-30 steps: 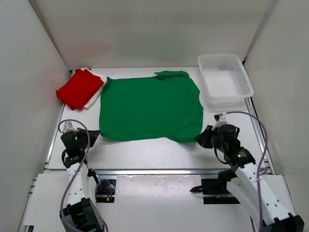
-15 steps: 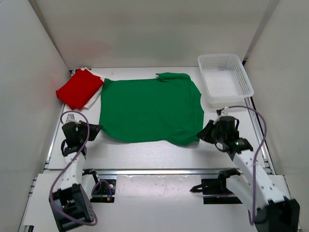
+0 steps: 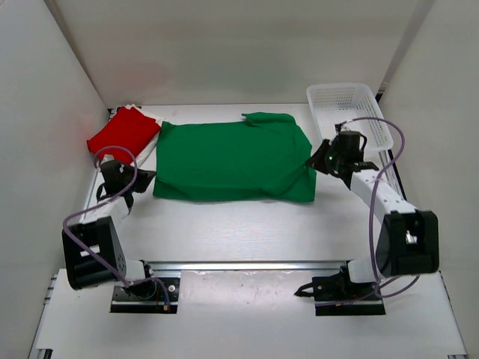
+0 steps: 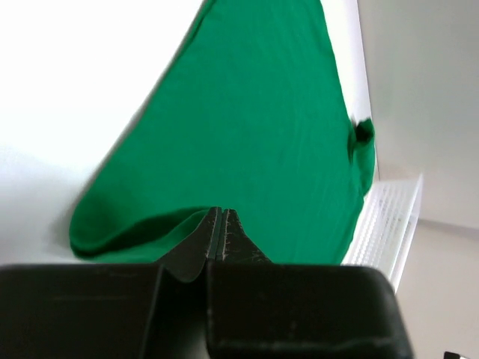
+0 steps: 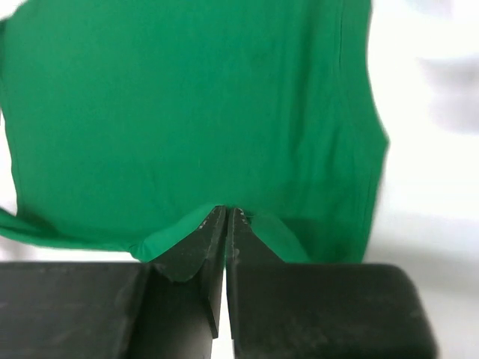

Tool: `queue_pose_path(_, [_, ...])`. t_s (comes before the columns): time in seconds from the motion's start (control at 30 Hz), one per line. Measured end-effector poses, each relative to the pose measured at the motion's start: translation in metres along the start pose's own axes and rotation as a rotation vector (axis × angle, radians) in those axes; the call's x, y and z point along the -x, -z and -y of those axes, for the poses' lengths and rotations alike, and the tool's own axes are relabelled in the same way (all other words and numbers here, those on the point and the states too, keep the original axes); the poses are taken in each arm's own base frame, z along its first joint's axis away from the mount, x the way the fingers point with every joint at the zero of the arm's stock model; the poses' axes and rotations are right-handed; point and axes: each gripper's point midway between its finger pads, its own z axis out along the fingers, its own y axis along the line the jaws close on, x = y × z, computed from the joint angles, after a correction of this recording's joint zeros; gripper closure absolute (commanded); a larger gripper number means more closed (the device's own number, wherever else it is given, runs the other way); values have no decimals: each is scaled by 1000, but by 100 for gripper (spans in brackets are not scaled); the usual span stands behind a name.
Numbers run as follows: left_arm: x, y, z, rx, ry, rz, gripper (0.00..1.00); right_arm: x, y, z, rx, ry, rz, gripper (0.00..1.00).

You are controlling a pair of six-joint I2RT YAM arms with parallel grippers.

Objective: Fold and stack the t-shirts
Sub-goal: Fold the flattened tshirt in 1/3 of the way

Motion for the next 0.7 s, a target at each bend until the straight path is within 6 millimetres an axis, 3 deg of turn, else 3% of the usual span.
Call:
queue_pose_path(0.2, [19, -29, 8, 25, -6, 17, 100, 38, -45, -6, 6, 15, 10, 100])
queue_pose_path(0.47, [20, -72, -5, 88, -20, -27, 99, 55, -96, 3, -21, 37, -29, 100])
queue_pose_path(0.5, [18, -74, -8, 97, -19, -33, 96, 57, -100, 3, -24, 40, -32, 96])
queue_pose_path(0.53, [17, -76, -11, 104, -18, -38, 87, 61, -103, 2, -25, 42, -33, 92])
queue_pose_path(0.57, [17, -76, -12, 109, -22, -41, 79, 65, -107, 0, -24, 45, -32, 77])
queue_pose_path(0.6, [16, -76, -13, 114, -25, -42, 70, 69, -110, -4, -19, 49, -27, 69])
queue_pose_path(0.7, [25, -74, -9, 109, -33, -18, 64, 83, -113, -13, -5, 71, -5, 65])
